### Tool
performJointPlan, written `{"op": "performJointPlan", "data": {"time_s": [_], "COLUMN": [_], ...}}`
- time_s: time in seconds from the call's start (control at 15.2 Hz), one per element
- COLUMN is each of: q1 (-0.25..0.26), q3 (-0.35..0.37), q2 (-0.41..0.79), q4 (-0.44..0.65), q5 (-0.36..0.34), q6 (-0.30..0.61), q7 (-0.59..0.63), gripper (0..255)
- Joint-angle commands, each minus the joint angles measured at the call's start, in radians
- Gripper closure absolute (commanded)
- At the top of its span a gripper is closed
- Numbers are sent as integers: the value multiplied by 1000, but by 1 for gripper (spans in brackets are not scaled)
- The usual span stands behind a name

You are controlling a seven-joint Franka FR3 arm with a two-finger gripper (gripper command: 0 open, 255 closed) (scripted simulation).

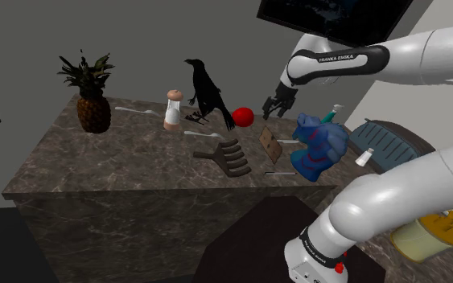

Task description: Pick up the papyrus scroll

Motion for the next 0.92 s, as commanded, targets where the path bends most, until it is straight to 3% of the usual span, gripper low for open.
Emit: {"op": "performJointPlan", "data": {"time_s": [0.0,0.26,0.59,0.86], "q1": [-5,-12,-30,-37], "q3": [-29,-82,-130,-131], "q2": [67,207,392,438], "q4": [22,80,180,177], "q5": [12,63,175,207], "q6": [57,155,251,298], "q7": [-21,-74,-165,-189], "gripper": [0,0,0,0]}}
